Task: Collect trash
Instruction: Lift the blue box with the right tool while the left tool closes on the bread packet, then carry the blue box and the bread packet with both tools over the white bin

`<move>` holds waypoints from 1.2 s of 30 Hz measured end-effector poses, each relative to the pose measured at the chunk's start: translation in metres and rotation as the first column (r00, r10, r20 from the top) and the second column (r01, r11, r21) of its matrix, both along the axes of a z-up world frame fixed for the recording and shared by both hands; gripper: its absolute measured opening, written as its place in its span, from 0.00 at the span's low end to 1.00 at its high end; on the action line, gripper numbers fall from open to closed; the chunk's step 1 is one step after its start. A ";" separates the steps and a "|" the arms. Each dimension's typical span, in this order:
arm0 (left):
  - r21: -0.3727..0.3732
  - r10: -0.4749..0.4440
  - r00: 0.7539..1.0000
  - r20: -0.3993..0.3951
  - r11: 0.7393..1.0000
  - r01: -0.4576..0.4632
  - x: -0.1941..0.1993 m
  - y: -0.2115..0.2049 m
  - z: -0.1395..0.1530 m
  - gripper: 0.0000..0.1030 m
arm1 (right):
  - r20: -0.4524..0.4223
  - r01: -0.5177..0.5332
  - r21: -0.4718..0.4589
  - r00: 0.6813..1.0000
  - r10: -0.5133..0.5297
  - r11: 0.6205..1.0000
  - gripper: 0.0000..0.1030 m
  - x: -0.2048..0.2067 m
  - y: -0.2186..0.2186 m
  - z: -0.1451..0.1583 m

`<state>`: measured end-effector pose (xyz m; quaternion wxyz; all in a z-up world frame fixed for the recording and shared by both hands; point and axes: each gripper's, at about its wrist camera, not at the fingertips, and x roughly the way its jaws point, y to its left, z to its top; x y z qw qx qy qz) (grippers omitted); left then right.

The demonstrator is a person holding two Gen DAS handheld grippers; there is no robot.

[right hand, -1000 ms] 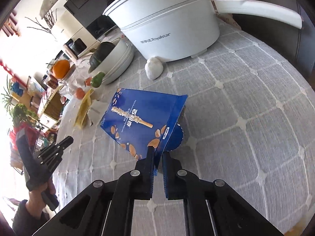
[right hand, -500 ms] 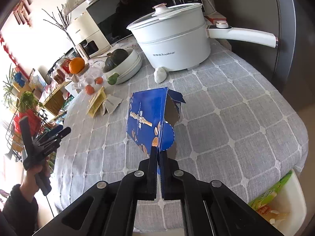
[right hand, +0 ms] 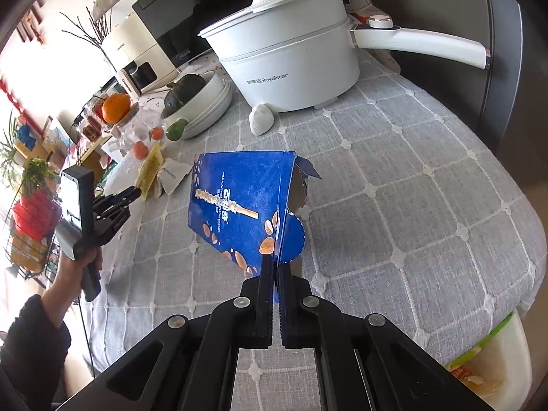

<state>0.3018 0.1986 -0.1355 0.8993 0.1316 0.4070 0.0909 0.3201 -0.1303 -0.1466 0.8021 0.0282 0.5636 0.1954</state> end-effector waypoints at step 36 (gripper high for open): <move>-0.509 -0.163 0.979 0.122 0.837 0.203 -0.193 -0.108 0.114 0.01 | 0.110 0.175 0.016 0.978 -0.175 0.985 0.02 -0.139 -0.077 0.114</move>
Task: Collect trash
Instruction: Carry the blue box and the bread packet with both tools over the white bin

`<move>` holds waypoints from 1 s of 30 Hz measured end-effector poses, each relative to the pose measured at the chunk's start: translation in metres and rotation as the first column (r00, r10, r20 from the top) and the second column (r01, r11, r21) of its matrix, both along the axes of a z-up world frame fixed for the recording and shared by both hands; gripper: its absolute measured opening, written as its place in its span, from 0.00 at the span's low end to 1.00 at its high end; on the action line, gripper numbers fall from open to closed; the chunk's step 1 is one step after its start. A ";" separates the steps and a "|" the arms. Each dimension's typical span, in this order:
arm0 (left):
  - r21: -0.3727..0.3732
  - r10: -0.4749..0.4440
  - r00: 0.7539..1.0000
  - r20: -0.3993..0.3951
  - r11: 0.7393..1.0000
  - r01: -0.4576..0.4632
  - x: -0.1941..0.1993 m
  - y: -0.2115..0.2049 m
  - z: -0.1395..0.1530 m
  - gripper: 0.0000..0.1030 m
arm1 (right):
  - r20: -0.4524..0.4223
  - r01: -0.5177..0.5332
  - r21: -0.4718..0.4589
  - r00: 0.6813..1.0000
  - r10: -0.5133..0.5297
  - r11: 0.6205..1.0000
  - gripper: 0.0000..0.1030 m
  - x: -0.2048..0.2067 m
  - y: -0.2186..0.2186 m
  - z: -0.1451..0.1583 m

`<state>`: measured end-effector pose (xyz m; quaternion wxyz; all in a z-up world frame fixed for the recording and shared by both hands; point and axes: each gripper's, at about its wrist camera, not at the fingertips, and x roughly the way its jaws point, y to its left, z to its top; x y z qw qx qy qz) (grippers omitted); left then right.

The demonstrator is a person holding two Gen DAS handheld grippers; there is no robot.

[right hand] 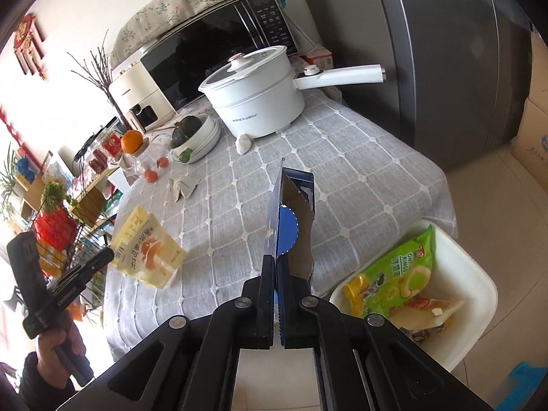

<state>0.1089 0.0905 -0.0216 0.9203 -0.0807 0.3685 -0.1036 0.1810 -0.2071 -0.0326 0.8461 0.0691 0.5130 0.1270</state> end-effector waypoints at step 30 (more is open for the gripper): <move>-0.191 -0.330 0.943 0.041 0.924 0.331 0.020 -0.161 0.015 0.01 | -0.081 0.202 -0.252 0.970 -0.229 0.946 0.02 -0.027 -0.135 -0.020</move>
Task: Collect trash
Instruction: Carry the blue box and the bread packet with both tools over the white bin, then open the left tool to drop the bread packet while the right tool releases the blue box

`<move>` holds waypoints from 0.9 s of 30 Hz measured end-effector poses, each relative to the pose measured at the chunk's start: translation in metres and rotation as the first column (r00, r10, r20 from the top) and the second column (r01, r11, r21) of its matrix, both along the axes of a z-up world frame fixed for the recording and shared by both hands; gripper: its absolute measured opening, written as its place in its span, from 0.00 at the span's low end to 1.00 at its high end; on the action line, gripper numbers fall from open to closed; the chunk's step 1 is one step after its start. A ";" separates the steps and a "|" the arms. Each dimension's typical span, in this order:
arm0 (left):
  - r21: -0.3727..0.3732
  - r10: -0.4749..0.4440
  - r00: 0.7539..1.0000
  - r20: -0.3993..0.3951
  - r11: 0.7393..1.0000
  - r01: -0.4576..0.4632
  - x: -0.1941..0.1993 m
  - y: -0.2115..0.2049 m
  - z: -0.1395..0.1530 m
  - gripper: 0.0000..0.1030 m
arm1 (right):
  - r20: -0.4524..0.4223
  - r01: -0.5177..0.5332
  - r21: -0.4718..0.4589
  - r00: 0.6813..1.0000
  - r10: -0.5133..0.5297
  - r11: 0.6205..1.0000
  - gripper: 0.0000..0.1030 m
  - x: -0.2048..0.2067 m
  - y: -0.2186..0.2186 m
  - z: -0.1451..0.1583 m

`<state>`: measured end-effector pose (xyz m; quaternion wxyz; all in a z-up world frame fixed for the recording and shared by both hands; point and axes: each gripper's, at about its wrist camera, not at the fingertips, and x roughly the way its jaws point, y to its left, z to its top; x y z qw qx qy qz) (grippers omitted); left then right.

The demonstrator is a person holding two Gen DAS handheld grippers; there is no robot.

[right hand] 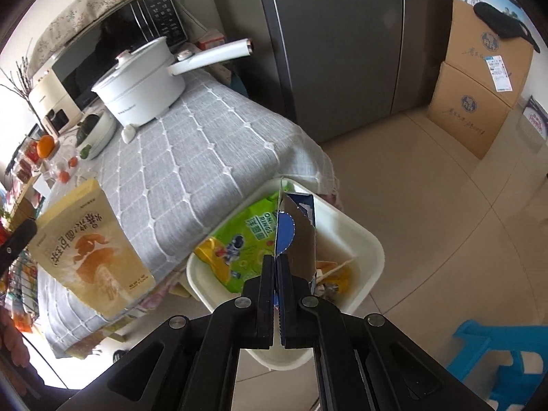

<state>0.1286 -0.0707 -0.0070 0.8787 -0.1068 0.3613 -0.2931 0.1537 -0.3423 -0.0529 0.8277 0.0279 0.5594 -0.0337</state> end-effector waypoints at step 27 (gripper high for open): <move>0.082 -0.070 0.996 -0.047 0.994 0.074 0.044 -0.087 -0.058 0.04 | -0.014 0.089 -0.007 0.996 -0.089 0.996 0.43 -0.013 -0.049 0.006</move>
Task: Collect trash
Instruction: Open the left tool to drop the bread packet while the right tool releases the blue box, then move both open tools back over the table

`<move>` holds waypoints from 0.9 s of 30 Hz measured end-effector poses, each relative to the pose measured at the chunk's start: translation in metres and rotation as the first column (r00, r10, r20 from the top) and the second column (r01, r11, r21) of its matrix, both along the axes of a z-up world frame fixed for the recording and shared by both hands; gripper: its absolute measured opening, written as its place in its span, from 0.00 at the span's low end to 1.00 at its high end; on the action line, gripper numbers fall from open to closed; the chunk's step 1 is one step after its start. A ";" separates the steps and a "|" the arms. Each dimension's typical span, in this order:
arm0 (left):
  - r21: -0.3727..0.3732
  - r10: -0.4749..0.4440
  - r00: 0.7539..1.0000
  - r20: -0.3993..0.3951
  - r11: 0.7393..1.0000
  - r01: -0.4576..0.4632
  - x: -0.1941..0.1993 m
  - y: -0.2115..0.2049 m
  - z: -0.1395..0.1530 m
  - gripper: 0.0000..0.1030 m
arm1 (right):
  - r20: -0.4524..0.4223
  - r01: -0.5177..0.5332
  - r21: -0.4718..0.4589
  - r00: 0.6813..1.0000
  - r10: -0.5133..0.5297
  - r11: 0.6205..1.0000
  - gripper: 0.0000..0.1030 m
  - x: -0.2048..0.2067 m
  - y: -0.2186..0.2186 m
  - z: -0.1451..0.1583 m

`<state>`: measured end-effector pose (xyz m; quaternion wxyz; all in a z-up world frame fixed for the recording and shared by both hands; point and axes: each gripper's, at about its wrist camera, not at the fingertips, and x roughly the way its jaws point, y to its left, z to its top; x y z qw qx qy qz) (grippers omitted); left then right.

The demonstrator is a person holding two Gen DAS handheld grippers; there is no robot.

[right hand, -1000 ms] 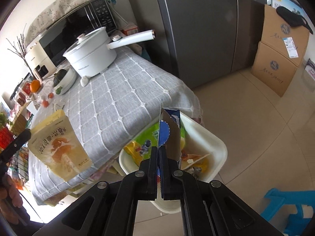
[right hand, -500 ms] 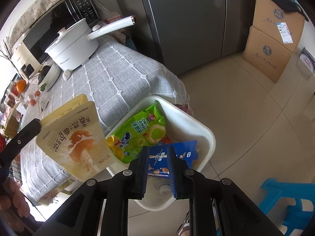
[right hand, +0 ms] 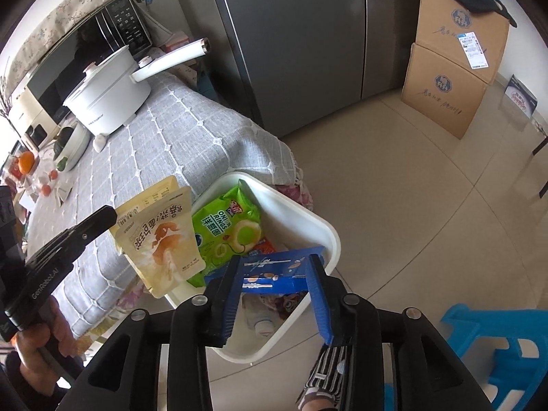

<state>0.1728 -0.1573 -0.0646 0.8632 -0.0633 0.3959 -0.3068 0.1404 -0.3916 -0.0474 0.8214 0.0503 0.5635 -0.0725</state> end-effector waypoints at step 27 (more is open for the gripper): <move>0.229 0.319 0.947 0.041 0.919 -0.320 -0.029 0.149 0.022 0.99 | 0.067 -0.131 -0.101 0.988 0.138 0.986 0.91 0.022 0.094 0.009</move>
